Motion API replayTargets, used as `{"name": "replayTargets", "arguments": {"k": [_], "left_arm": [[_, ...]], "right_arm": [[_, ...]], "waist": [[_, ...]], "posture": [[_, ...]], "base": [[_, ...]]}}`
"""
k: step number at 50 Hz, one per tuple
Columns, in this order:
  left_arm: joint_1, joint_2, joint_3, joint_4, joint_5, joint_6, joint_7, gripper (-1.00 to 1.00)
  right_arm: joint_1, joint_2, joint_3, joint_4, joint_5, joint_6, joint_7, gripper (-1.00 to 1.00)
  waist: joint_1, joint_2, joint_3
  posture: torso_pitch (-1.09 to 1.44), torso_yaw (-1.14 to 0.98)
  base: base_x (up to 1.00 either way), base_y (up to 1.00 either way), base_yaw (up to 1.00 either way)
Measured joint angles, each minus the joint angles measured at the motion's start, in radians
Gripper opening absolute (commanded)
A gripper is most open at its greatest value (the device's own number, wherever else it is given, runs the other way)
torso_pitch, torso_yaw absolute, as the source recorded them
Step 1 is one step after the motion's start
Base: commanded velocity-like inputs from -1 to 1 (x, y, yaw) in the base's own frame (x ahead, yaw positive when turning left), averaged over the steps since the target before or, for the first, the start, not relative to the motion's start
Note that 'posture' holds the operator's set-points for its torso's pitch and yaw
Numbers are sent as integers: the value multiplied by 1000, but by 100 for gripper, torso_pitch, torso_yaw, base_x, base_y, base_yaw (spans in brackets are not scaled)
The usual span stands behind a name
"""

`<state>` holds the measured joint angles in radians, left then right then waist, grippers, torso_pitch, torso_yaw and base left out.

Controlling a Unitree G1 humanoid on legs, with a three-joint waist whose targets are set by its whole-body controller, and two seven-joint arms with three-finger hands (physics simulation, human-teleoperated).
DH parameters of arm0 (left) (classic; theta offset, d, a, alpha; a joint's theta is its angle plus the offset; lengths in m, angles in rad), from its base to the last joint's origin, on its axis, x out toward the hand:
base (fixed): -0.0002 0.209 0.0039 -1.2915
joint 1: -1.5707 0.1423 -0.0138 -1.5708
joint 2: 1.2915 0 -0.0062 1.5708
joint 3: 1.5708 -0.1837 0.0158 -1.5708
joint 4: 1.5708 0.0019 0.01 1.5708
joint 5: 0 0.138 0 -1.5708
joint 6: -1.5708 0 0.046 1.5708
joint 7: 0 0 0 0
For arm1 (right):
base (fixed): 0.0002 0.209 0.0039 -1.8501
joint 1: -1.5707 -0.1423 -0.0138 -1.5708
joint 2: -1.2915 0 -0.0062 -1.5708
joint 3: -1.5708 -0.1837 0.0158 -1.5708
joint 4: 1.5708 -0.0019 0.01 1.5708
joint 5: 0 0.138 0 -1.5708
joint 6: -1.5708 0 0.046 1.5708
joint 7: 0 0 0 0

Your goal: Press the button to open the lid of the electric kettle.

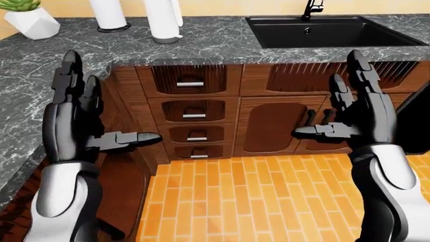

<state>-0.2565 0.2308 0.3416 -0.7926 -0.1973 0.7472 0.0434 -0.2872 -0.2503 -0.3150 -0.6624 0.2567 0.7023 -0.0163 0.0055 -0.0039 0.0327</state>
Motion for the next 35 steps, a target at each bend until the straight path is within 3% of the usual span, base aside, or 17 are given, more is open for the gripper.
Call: {"name": "replayTargets", "arguments": {"k": [5, 16, 21, 24, 26, 30, 33, 35], "left_arm": [[21, -13, -29, 21, 20, -26, -4, 100], [19, -12, -9, 19, 27, -40, -3, 100], [14, -13, -25, 32, 22, -40, -10, 100], [15, -12, -23, 37, 21, -34, -15, 100], [18, -7, -11, 42, 27, -33, -12, 100], [21, -5, 3, 56, 36, -31, -9, 100], [13, 1, 9, 41, 35, -37, -8, 100], [14, 0, 8, 36, 34, -49, -9, 100]], "right_arm": [[-2, -4, -6, -6, -6, 2, 9, 100], [-14, -10, -5, -40, -24, 17, 19, 100], [-24, -20, -24, -44, -13, 34, 16, 100], [-23, -22, -23, -44, -12, 38, 14, 100], [-18, -15, -6, -48, -9, 35, 19, 100], [-24, -17, 0, -51, 4, 52, 28, 100], [-28, -22, -10, -56, 1, 45, 26, 100], [-33, -23, -15, -68, -1, 48, 21, 100]], "waist": [[1, -1, 0], [-4, 0, 1], [-12, 25, 4], [-7, 54, 7], [1, 34, 15], [2, 34, 3], [3, -2, 2], [4, -38, 1]], "posture": [[0, 0], [0, 0], [0, 0], [0, 0], [0, 0], [0, 0], [0, 0], [0, 0]], "base": [[0, 0, 0], [8, 0, 0], [9, 3, 0], [9, 4, 0], [9, 5, 0], [9, 6, 0], [9, 9, 0], [9, 12, 0]]}}
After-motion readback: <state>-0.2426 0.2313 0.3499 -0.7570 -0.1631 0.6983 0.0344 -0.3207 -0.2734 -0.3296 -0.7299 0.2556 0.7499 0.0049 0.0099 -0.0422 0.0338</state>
